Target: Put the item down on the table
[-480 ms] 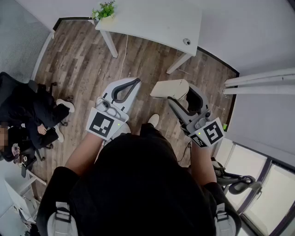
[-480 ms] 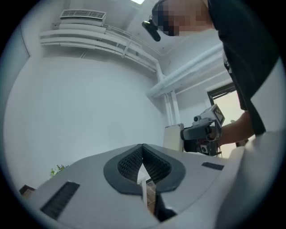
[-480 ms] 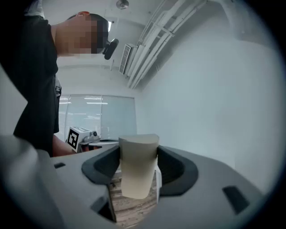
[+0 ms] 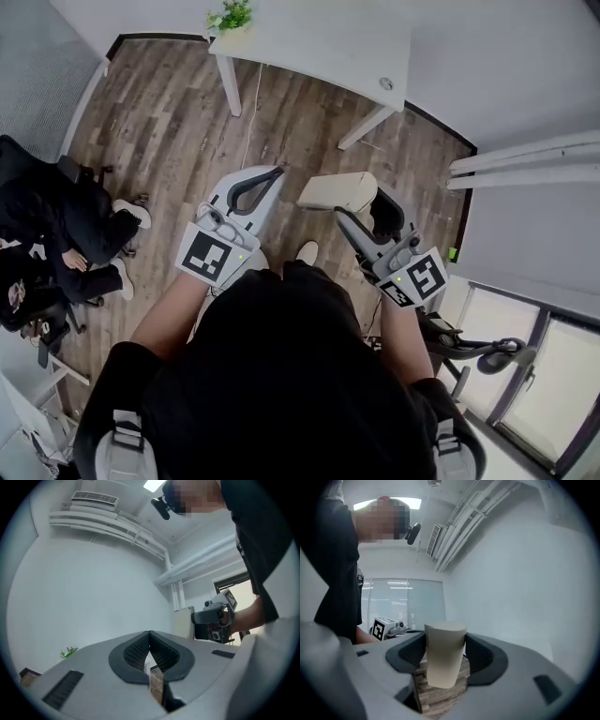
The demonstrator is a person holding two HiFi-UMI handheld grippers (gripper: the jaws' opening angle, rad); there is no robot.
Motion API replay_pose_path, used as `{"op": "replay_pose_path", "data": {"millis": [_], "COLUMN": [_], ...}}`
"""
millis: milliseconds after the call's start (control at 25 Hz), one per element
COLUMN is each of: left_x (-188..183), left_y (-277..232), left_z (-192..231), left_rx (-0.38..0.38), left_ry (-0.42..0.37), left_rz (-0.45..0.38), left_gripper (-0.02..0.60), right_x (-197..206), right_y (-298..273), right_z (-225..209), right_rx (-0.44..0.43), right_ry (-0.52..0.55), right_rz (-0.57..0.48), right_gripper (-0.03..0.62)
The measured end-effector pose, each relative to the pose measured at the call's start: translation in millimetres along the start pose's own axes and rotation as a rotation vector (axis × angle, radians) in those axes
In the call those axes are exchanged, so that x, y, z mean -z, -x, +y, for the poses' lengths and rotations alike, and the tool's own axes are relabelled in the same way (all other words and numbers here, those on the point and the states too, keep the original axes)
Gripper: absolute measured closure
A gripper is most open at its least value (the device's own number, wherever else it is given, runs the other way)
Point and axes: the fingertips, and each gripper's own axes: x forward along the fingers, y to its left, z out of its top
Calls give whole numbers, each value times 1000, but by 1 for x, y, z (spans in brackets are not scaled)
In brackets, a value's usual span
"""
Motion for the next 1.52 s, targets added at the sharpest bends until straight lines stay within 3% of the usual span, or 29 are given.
{"op": "replay_pose_path", "data": {"millis": [360,640,840,1520], "left_x": [-15,-21,-22,-31], "left_y": [17,8,-19,-176], "left_z": [14,18,33,82], "left_rx": [10,22,15,-34], "left_ry": [-23,-14,-9,-61], "left_rz": [-39,-49,-58,-11], "left_gripper": [587,588,588,588], "right_x": [-25,-43,-43,-62], "right_y": [-23,-25,-33,-62], "right_z": [15,-1,-34,-201], "right_rx": [10,62,89,32], "right_ry": [-8,7,18,-11], "right_rz": [-92,-113,-99,-141], "right_gripper": [327,327,327,327]}}
